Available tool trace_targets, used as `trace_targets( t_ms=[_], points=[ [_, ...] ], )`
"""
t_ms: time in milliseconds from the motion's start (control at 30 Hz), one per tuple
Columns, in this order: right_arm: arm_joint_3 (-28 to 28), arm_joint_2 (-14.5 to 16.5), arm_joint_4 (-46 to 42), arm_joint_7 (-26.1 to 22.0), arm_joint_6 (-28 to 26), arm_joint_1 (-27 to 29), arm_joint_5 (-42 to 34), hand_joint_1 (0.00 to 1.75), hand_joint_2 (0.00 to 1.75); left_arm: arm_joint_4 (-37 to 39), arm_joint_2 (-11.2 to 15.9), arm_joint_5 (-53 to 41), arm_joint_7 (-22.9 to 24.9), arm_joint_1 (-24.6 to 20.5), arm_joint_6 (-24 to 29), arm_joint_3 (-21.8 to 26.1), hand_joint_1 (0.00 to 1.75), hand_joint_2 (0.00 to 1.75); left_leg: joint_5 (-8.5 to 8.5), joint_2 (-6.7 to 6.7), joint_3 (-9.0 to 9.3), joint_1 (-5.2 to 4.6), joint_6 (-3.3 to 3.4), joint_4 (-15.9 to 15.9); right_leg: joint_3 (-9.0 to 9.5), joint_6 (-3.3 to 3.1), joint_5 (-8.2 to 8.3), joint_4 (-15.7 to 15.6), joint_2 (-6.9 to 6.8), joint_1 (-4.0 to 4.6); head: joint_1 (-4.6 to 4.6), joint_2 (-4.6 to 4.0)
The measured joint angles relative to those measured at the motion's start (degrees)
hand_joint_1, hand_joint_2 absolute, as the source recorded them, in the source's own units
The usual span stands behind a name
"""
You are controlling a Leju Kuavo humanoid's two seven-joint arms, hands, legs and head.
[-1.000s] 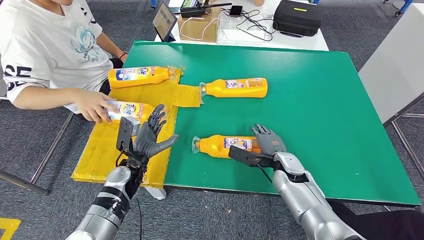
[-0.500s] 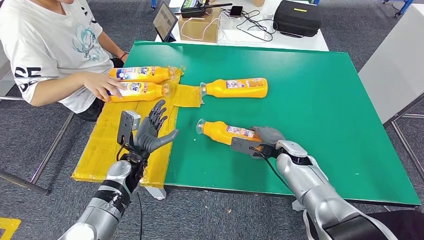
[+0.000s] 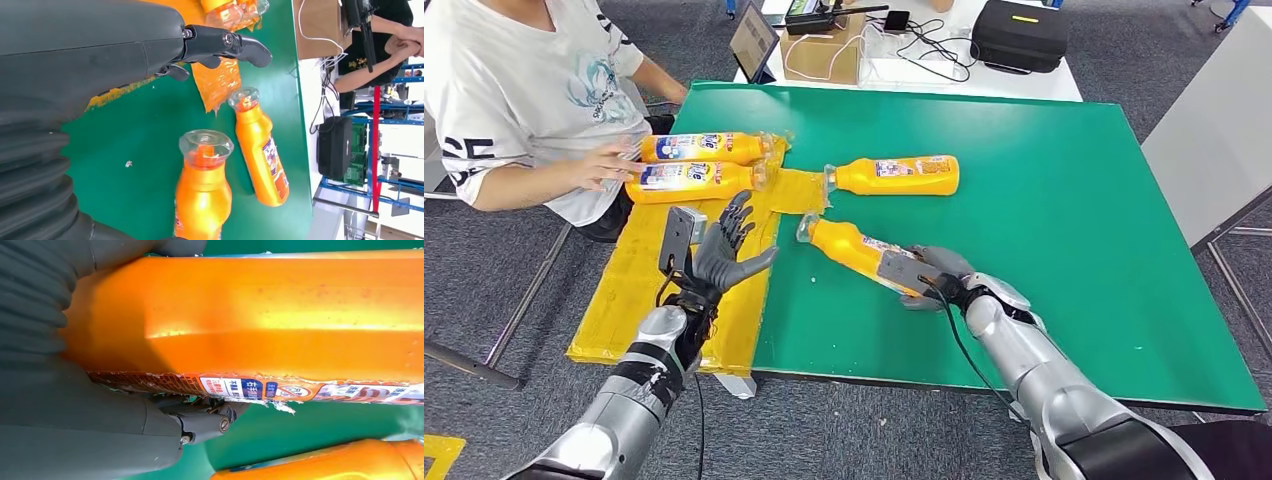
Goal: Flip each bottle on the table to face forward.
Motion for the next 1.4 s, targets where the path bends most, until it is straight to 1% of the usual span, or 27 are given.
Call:
trace_targets(
  t_ms=[133,233,367,433,533,700,800,933,1167,1233,1400],
  points=[
    [-1.7,1.3,0.0,-1.4,-2.4,0.9,-2.6,1.75,1.75,1.3,0.2,-0.1,0.0,-0.5,0.7,0.0,0.0,1.75,0.0,-0.01,-0.02,0.0,0.0,0.0,-0.01,0.0,0.0,0.0,0.0,-0.01,0.01,0.0],
    [-3.6,2.7,-2.7,-3.6,-8.3,3.5,-6.3,1.75,1.75,1.7,0.3,-1.6,-0.2,-0.6,2.7,-0.1,0.0,1.75,-0.01,0.0,-0.03,0.0,0.0,0.0,-0.01,-0.01,-0.01,0.0,0.0,0.0,0.0,0.0],
    [-5.6,6.2,-10.6,-6.0,-16.4,9.8,-10.0,1.75,1.75,2.6,0.5,-7.4,-1.6,-1.0,8.8,-0.7,0.0,1.75,-0.04,0.01,-0.05,0.08,-0.05,0.0,-0.06,-0.06,-0.05,0.0,0.0,0.11,-0.01,-0.01],
    [-5.8,7.8,-15.0,-6.9,-19.0,12.8,-11.0,1.75,1.75,2.9,0.6,-9.2,-1.7,-1.2,9.7,-0.8,0.0,1.75,-0.05,0.01,-0.06,0.11,-0.06,0.0,-0.08,-0.08,-0.07,0.0,0.0,0.13,-0.01,-0.01],
    [-5.8,9.3,-20.4,-7.3,-20.8,15.8,-11.8,1.75,1.75,3.2,0.6,-9.4,-0.8,-1.4,7.3,-0.9,0.0,1.75,-0.05,0.02,-0.07,0.11,-0.06,0.0,-0.1,-0.09,-0.08,0.0,0.0,0.13,0.01,0.0],
    [-5.4,10.7,-24.7,-7.3,-20.7,17.4,-12.4,1.75,1.75,3.6,0.5,-7.8,0.3,-1.5,2.6,-1.4,0.0,1.75,-0.05,0.02,-0.08,0.08,-0.06,0.0,-0.1,-0.08,-0.07,0.0,0.0,0.09,0.02,0.0],
    [-4.8,11.3,-25.1,-7.5,-20.4,17.5,-12.9,1.75,1.75,3.7,0.2,-5.1,1.2,-1.5,-1.8,-1.6,0.0,1.75,-0.05,0.01,-0.08,0.07,-0.06,0.0,-0.09,-0.07,-0.06,0.0,0.0,0.09,0.01,0.01],
    [-3.6,12.3,-24.7,-7.6,-20.0,17.3,-13.1,1.75,1.75,3.6,-0.6,-2.0,2.3,-1.6,-6.2,-2.6,0.0,1.75,-0.05,0.02,-0.08,0.08,-0.06,0.0,-0.1,-0.07,-0.06,0.0,0.0,0.1,0.01,-0.01],
    [-1.0,14.0,-21.4,-8.7,-19.8,15.8,-13.4,1.75,1.75,2.6,-1.1,8.3,4.8,-1.8,-15.3,-4.9,0.0,1.75,-0.05,0.02,-0.1,0.09,-0.07,0.0,-0.11,-0.09,-0.07,0.0,0.0,0.11,0.01,0.0],
    [-0.5,14.4,-20.3,-8.8,-19.6,15.5,-13.5,1.75,1.75,2.0,-1.1,10.0,4.8,-1.7,-16.2,-5.4,0.0,1.75,-0.05,0.01,-0.1,0.09,-0.07,0.0,-0.11,-0.09,-0.07,0.0,0.0,0.11,0.02,-0.01],
    [1.3,15.4,-18.1,-8.8,-19.1,15.4,-13.0,1.75,1.75,-0.6,-1.1,11.8,4.6,-1.2,-15.1,-6.2,0.0,1.75,-0.05,0.01,-0.1,0.09,-0.07,0.0,-0.11,-0.08,-0.07,0.0,0.0,0.11,0.01,0.0]
  ],
)
